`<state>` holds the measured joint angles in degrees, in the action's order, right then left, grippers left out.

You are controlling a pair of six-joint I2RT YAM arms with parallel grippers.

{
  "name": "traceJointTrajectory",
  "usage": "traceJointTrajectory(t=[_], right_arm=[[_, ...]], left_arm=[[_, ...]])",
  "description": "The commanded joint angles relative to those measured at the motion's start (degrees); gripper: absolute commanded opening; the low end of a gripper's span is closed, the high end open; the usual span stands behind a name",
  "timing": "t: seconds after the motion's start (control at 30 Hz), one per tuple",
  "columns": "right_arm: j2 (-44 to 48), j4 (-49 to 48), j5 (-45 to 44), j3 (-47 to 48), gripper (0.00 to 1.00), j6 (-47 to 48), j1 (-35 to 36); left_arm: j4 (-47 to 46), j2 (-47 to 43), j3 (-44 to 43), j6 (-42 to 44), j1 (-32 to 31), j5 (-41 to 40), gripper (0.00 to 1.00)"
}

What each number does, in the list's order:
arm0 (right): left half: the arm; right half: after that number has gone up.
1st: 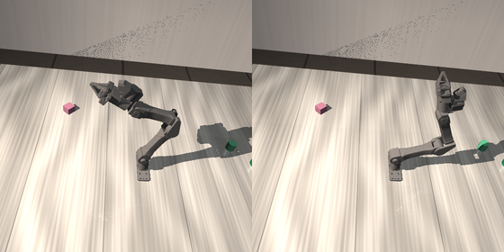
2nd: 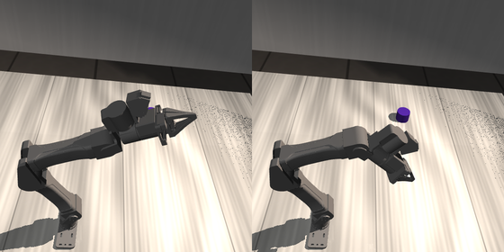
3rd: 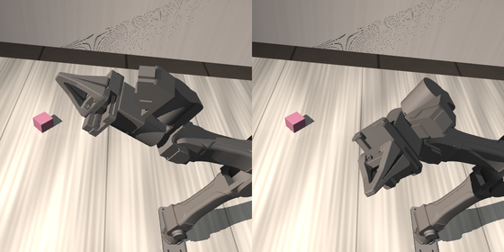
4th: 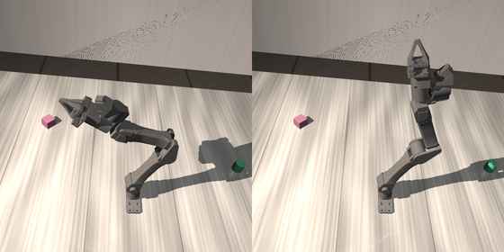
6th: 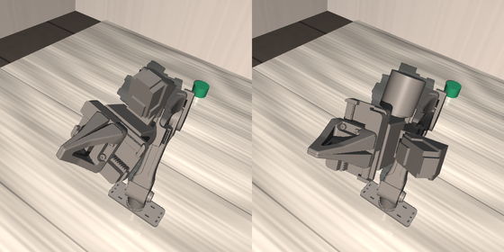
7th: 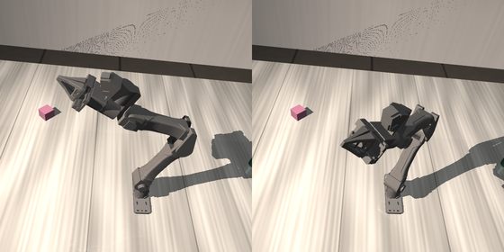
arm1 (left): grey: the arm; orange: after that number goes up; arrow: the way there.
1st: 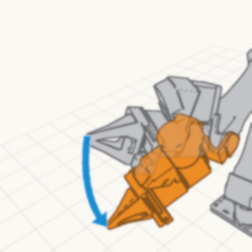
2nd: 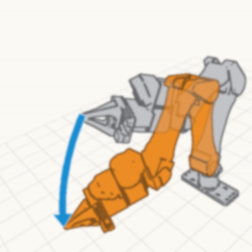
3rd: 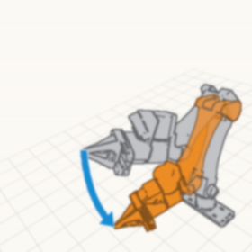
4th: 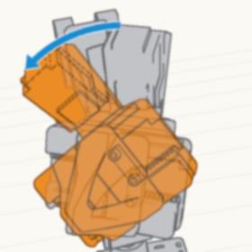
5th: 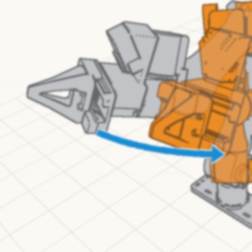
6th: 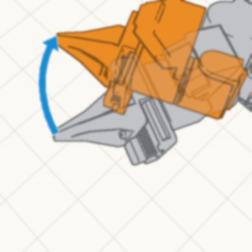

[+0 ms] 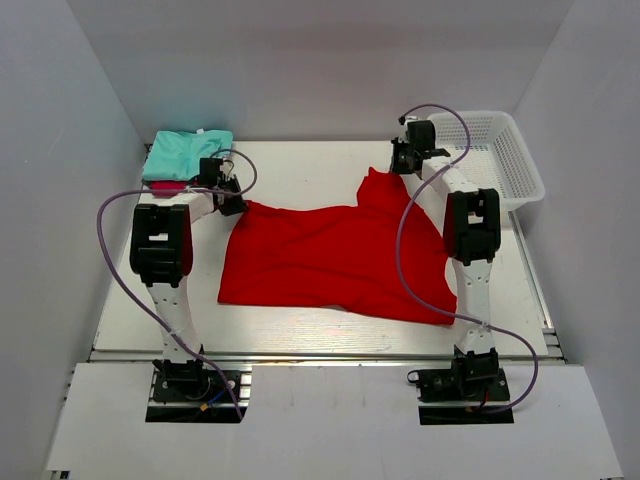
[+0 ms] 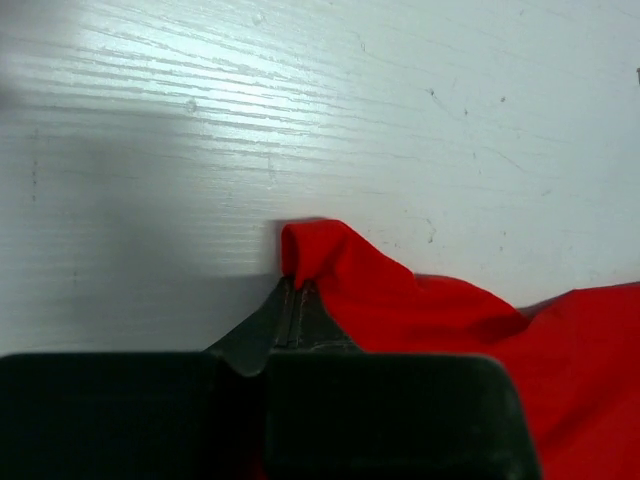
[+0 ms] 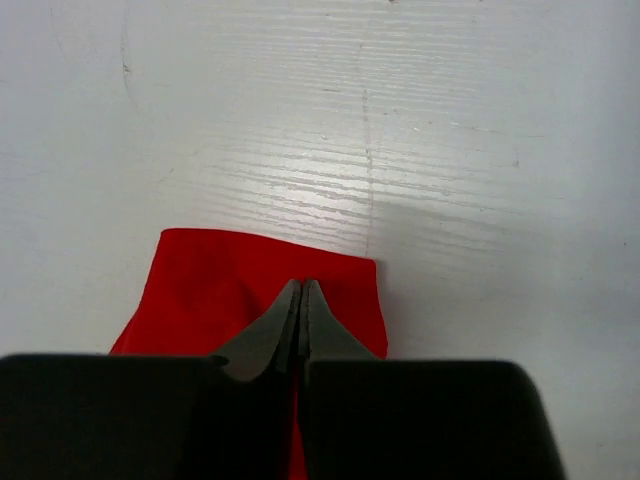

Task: Fold and stack the t-shirts
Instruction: Grap the side of the flattened tshirt furthest away from the robot with both arms, then fold the other side of the tshirt into a rectangle

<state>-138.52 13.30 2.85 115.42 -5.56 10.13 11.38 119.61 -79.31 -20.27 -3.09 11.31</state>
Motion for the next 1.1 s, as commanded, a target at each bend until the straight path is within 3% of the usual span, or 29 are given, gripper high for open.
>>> traceJointTrajectory(t=[0.0,0.13,0.3,0.53,1.07], right_arm=[[0.6,-2.7,2.2,2.2,0.00,-1.5,-0.3],[6.0,-5.2,-1.6,-1.0,0.00,-0.9,0.0],[14.7,-16.4,-2.6,-9.8,0.00,0.7,-0.4],[22.8,-18.7,-5.9,-18.2,0.00,2.5,-0.4],[28.7,-19.4,0.2,-27.9,0.00,8.5,-0.1]], left_arm=[[1.5,0.3,0.7,0.7,-0.1,1.9,0.00],[0.5,-4.1,0.6,0.7,-0.1,0.2,0.00],[-4.7,-11.9,3.7,0.7,-0.7,-3.4,0.00],[-4.2,-17.8,5.7,0.7,-0.7,-5.7,0.00],[-5.8,-18.4,8.6,2.3,-1.2,-0.3,0.00]])
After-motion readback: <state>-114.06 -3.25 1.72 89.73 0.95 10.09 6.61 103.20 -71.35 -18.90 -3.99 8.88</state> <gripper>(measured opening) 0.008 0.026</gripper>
